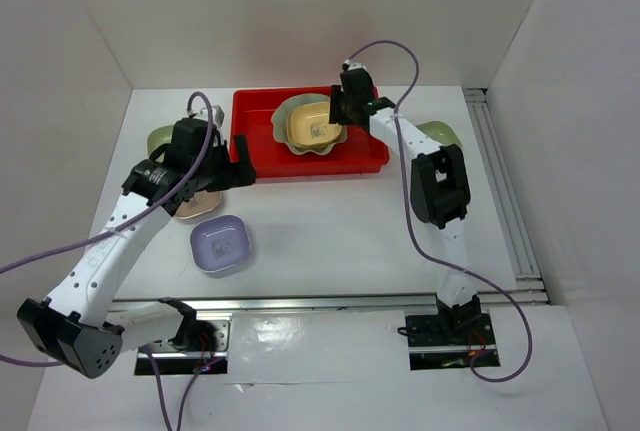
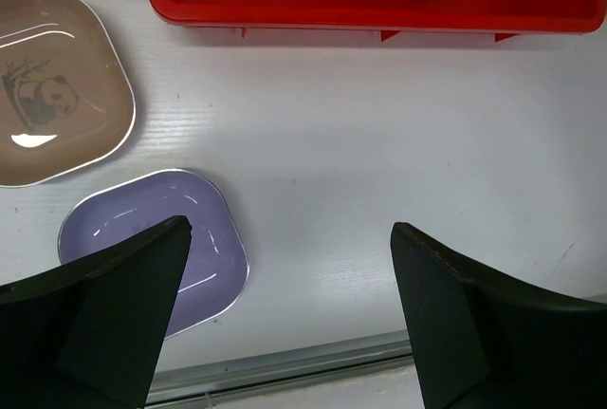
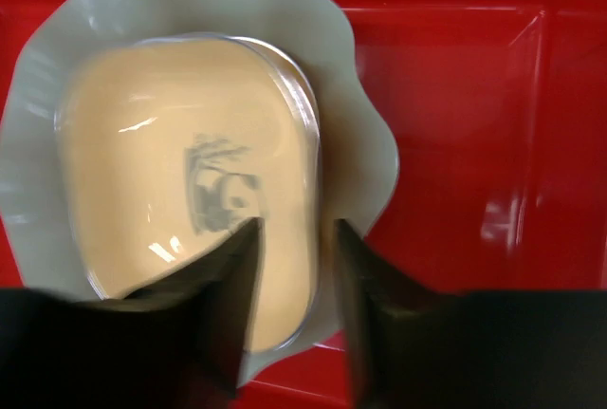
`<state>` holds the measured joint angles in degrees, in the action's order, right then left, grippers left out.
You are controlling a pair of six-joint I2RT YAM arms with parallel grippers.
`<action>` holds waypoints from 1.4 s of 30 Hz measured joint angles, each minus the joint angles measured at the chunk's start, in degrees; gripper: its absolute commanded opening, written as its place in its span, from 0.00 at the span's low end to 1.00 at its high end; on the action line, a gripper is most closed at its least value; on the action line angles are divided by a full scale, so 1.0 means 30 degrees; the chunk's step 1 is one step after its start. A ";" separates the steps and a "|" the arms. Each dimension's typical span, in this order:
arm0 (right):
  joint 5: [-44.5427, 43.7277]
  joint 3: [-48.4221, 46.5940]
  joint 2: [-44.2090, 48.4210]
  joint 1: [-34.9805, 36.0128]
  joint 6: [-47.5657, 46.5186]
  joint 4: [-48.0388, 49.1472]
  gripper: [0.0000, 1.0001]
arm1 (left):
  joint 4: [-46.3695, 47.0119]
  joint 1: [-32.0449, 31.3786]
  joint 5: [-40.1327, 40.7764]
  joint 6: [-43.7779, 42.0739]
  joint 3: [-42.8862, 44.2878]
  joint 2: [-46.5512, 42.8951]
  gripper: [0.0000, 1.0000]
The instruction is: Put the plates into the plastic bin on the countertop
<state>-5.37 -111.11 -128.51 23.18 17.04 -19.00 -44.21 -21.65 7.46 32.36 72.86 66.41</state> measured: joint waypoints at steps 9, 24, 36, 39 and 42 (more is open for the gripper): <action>-0.0495 -0.3271 -0.0284 0.0743 -0.0364 -0.0554 1.00 | 0.0386 -0.0022 -0.0095 0.0379 -0.2266 -0.1523 1.00; -0.2084 0.8728 0.8247 -0.5887 -0.1282 0.1763 1.00 | 0.2739 -0.2987 -0.0590 0.4466 -0.8510 -0.1647 1.00; -0.1071 0.8648 0.4663 -0.6659 -0.4051 0.2200 0.83 | 0.3774 -0.3985 -0.0262 0.5362 -0.8539 -0.0823 1.00; -0.0954 0.8393 0.3759 -0.6914 -0.4146 0.2310 0.78 | 0.3752 -0.4000 -0.0138 0.5362 -0.8546 -0.0823 1.00; -0.0860 0.8386 0.3009 -0.7031 -0.4065 0.2310 0.75 | 0.3730 -0.4000 0.0015 0.5355 -0.8546 -0.0838 1.00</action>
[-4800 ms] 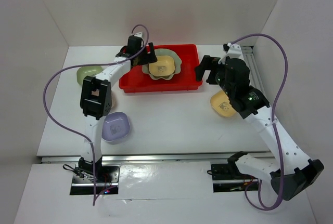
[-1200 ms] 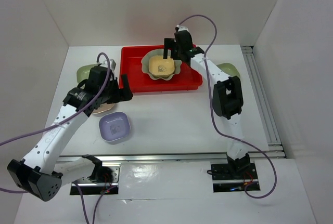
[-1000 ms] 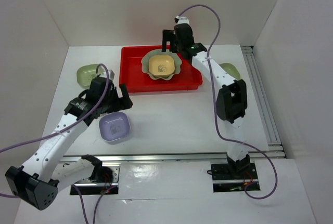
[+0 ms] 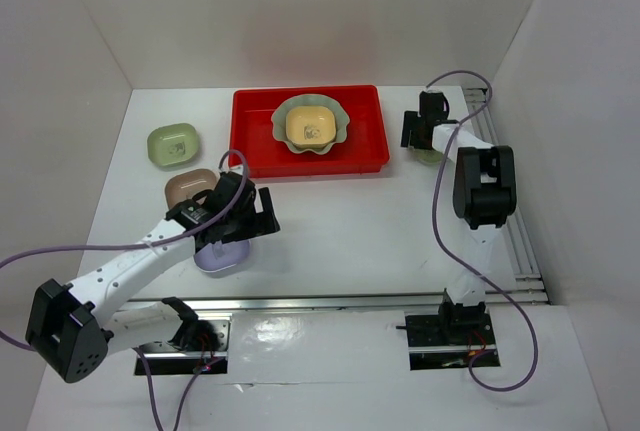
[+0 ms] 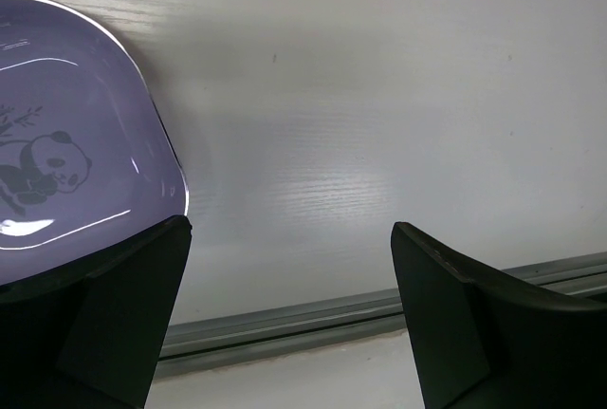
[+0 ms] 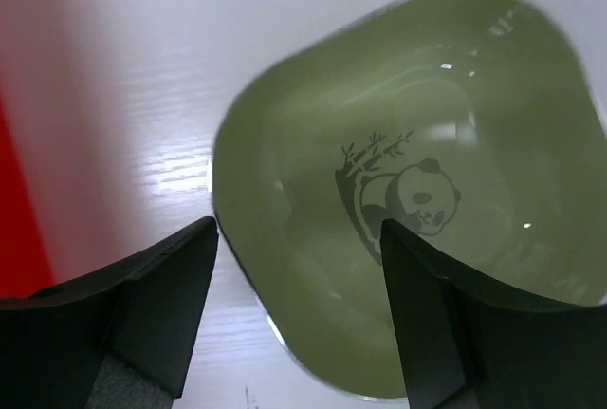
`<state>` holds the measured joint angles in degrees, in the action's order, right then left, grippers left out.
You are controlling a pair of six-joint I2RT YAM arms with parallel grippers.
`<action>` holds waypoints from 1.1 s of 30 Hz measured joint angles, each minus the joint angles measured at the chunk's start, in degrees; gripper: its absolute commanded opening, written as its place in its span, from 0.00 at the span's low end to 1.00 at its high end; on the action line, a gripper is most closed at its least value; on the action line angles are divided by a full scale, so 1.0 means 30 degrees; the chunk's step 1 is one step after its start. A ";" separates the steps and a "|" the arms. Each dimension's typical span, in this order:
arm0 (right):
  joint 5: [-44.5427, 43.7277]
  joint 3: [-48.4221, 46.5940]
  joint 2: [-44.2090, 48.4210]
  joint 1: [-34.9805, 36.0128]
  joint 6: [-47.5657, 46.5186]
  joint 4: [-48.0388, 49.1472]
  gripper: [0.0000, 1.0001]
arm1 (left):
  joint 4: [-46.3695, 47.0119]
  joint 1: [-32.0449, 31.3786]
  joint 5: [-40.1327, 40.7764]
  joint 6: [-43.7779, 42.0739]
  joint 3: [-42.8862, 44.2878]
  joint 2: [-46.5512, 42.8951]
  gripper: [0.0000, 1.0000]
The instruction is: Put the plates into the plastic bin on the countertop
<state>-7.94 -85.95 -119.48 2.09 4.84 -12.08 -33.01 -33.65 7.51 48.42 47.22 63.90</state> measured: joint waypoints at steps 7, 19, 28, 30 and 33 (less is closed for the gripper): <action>0.0364 0.0000 -0.0998 0.0007 0.0095 0.0175 0.43 | -0.0342 -0.0015 0.0357 -0.0044 0.0000 -0.0313 1.00; -0.1027 -0.1763 -0.0816 0.0408 0.0087 -0.0160 0.00 | -0.1129 -0.0015 0.1260 0.0000 0.0015 -0.0736 1.00; -0.1144 -0.6623 -0.0612 0.2681 0.1224 -0.3395 0.00 | -0.2470 -0.0015 0.2382 0.0481 0.0044 -0.0831 1.00; -0.1683 -0.8145 -0.0568 0.3636 0.1435 -0.3781 0.00 | -0.2535 -0.0015 0.2572 0.0641 -0.0007 -0.1042 1.00; -0.2608 -1.0535 -0.0576 0.5610 0.1581 -0.4160 0.00 | -0.2572 -0.0015 0.2754 0.0991 -0.0386 -0.1654 1.00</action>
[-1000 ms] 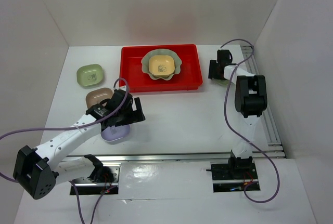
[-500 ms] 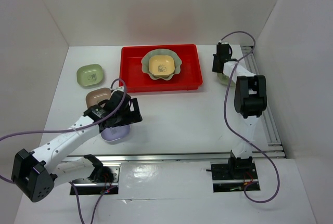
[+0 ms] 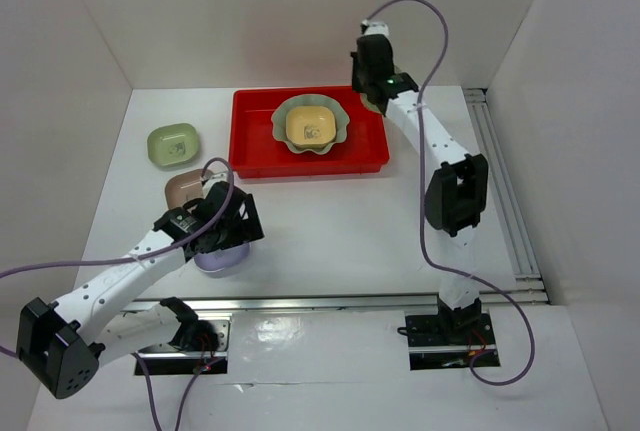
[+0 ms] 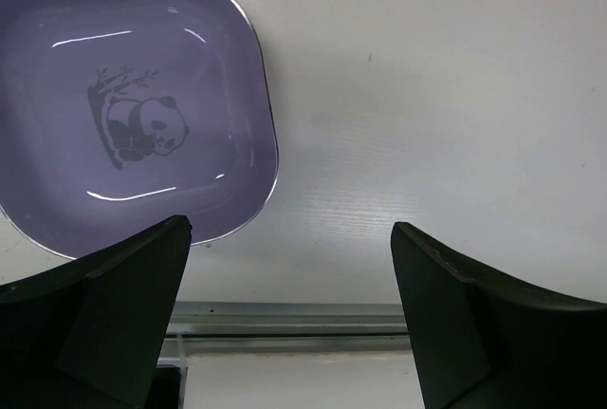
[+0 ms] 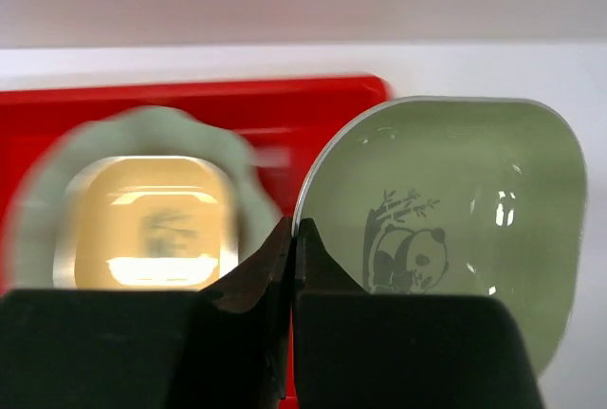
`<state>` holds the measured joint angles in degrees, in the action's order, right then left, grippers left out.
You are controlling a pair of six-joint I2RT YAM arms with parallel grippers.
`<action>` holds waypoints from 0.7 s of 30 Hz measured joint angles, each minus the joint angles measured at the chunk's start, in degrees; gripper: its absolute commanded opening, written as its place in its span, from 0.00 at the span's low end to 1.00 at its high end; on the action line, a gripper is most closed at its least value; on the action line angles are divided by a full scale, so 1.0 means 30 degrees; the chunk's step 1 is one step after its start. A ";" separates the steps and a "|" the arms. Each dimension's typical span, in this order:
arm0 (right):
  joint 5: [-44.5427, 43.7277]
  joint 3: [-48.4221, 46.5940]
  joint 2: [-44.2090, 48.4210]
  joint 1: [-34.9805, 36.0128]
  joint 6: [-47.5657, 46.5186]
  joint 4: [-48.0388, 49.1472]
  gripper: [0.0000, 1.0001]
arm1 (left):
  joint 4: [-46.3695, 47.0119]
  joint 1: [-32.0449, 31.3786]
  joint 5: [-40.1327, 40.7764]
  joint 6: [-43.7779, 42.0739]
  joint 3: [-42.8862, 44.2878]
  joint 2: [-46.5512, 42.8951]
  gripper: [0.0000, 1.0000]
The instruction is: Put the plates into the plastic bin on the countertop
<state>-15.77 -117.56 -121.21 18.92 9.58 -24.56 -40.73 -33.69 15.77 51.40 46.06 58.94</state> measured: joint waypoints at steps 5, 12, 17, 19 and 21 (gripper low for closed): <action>-0.0313 -0.4532 -0.1078 0.3024 0.0656 -0.0532 0.00 | -0.0270 0.0000 0.0240 0.0401 -0.0466 -0.0321 1.00; 0.0386 -0.4036 -0.2448 0.4109 0.2659 0.0903 0.00 | -0.0474 0.0000 0.1406 0.1406 -0.0794 -0.0364 1.00; 0.1042 -0.3993 -0.4430 0.4109 0.3548 0.0933 0.00 | -0.0554 0.0000 0.2229 0.1581 -0.0852 -0.0284 1.00; 0.1515 -0.3993 -0.5107 0.4109 0.3745 0.0947 0.00 | -0.0546 0.0000 0.2463 0.1654 -0.0852 -0.0073 1.00; 0.1982 -0.4000 -0.5574 0.4109 0.3891 0.1035 0.00 | -0.0488 0.0000 0.2681 0.1865 -0.0852 0.0284 1.00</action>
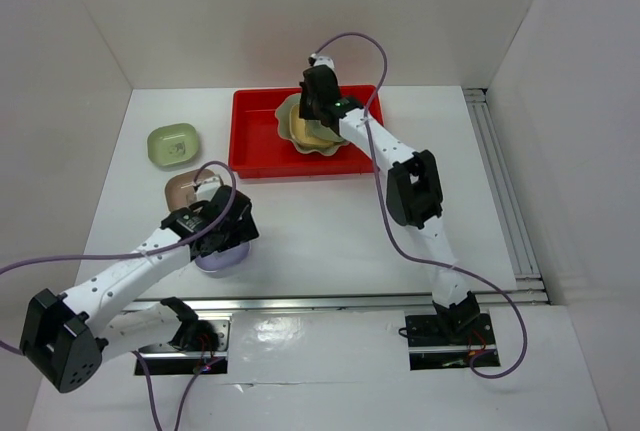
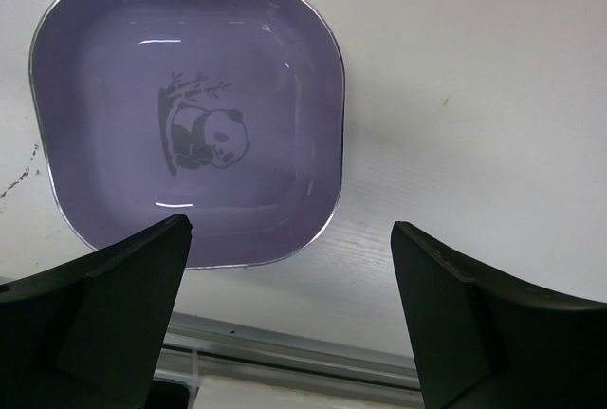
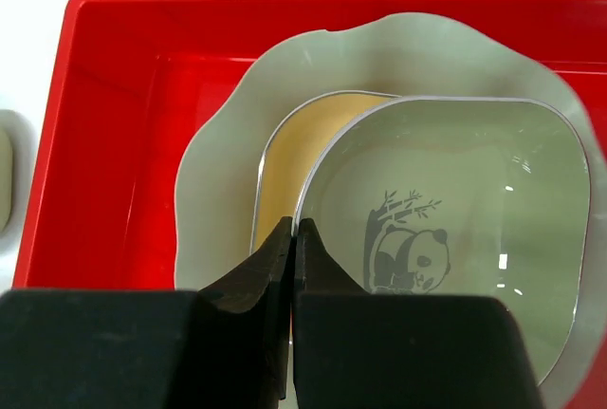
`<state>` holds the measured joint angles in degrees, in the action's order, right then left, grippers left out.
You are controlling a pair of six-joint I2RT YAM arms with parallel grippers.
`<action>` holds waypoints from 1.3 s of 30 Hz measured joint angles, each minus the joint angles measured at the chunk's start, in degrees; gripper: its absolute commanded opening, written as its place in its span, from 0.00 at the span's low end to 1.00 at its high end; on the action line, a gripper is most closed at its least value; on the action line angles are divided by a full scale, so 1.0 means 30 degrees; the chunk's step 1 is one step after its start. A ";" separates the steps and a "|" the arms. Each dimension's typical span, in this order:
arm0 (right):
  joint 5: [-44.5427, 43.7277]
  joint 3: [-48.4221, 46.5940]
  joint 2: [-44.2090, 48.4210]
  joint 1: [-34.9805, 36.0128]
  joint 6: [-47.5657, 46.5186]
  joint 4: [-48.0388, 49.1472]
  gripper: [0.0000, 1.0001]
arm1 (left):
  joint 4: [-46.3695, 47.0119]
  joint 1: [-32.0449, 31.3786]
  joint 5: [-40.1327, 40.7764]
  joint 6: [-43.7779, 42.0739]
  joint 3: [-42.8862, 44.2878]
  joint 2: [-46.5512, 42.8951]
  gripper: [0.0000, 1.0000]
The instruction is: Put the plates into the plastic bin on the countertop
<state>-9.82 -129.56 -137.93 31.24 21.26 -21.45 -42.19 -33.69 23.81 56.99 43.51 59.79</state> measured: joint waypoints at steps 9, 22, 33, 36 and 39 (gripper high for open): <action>0.0867 -0.0211 -0.0306 0.0168 0.0277 0.1042 0.04 | 0.1129 0.0000 0.0146 0.0036 -0.0007 0.0998 1.00; 0.0729 -0.1851 -0.0896 0.0721 -0.0430 0.0976 1.00 | 0.1428 0.0197 0.0211 0.0393 -0.1078 0.0459 1.00; -0.0984 0.4175 0.5377 0.3388 -0.2506 0.0823 1.00 | 0.1392 0.1100 0.0692 0.0794 -0.1719 -0.0641 0.99; -0.0962 0.7198 0.8444 0.3570 -0.2645 0.1377 1.00 | 0.2368 0.1217 0.0539 0.0357 -0.1923 0.0182 0.96; -0.0947 0.9355 1.0557 0.3526 -0.2747 0.2011 1.00 | 0.3395 0.1268 0.0372 -0.0051 -0.2084 0.1494 0.90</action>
<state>-12.67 -101.49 -106.26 41.82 13.02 -15.42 -32.01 -29.89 24.93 56.84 37.26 64.27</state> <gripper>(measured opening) 0.999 0.943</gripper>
